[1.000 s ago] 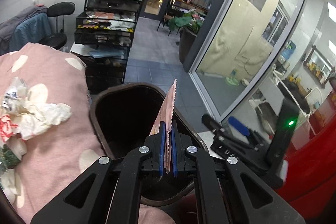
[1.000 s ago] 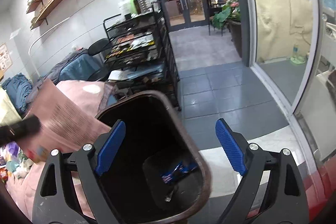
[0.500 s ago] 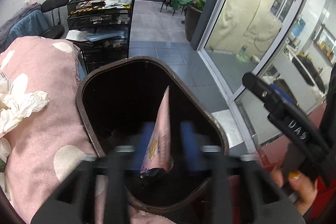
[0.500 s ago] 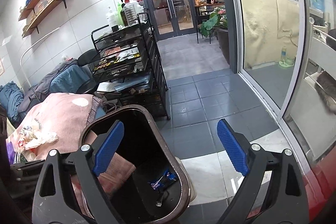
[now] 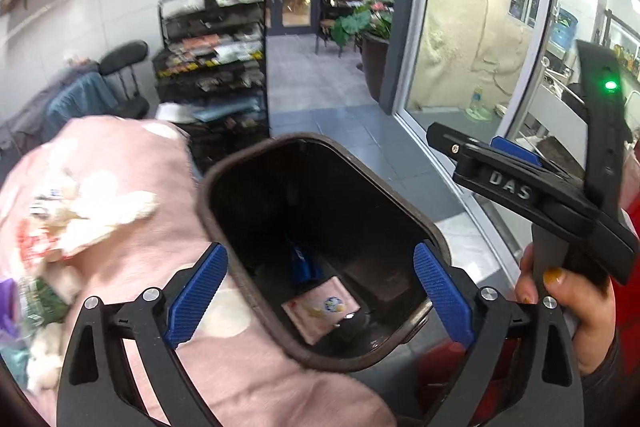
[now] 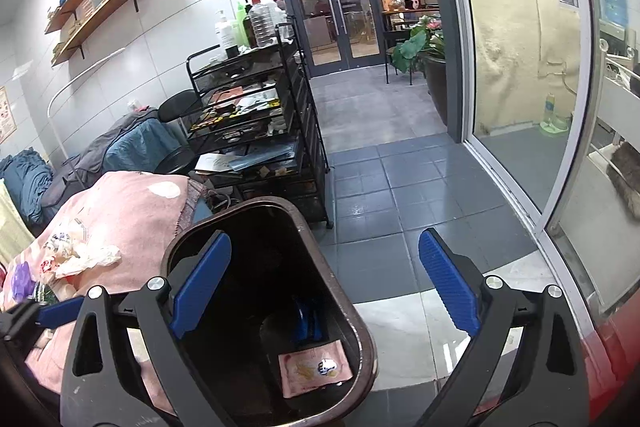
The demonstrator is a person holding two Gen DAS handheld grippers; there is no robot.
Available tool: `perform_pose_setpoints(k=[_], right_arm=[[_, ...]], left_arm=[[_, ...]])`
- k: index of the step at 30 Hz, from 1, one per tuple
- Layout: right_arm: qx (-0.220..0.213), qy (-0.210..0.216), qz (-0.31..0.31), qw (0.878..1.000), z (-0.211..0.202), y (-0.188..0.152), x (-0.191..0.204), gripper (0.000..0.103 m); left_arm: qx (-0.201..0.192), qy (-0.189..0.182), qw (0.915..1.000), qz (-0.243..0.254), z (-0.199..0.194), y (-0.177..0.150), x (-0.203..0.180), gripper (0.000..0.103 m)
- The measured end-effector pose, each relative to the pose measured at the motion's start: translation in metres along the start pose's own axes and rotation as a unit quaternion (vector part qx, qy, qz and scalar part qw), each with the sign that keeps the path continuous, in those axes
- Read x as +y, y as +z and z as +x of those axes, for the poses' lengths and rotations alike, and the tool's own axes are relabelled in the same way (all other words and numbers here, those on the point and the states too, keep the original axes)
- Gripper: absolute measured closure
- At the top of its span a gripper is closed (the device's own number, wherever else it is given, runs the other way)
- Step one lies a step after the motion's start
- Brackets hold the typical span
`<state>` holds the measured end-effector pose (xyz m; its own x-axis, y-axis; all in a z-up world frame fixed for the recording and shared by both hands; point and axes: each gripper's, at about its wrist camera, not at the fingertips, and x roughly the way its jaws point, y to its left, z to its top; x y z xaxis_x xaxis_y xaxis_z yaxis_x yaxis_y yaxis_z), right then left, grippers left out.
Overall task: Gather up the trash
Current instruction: 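Move both open tools back over the trash pile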
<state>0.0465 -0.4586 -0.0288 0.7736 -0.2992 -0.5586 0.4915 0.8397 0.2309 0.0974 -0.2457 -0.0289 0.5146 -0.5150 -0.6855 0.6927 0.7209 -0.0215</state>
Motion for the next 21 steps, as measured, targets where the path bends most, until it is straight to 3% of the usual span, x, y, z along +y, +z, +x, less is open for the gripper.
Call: perform_pose_setpoints(k=[10,21], right_arm=[[-0.002,0.048,-0.031,0.998,-0.010,-0.008,0.032,0.009],[0.028,0.131,-0.078,0.988,-0.017,-0.029,0.101,0.008]], left_arm=[[-0.069,0.074,0.9947,-0.018,-0.056,-0.024,0.031,0.009],[-0.070,0.153,0.9825,-0.081,-0.083,-0.059,0.090,0.009]])
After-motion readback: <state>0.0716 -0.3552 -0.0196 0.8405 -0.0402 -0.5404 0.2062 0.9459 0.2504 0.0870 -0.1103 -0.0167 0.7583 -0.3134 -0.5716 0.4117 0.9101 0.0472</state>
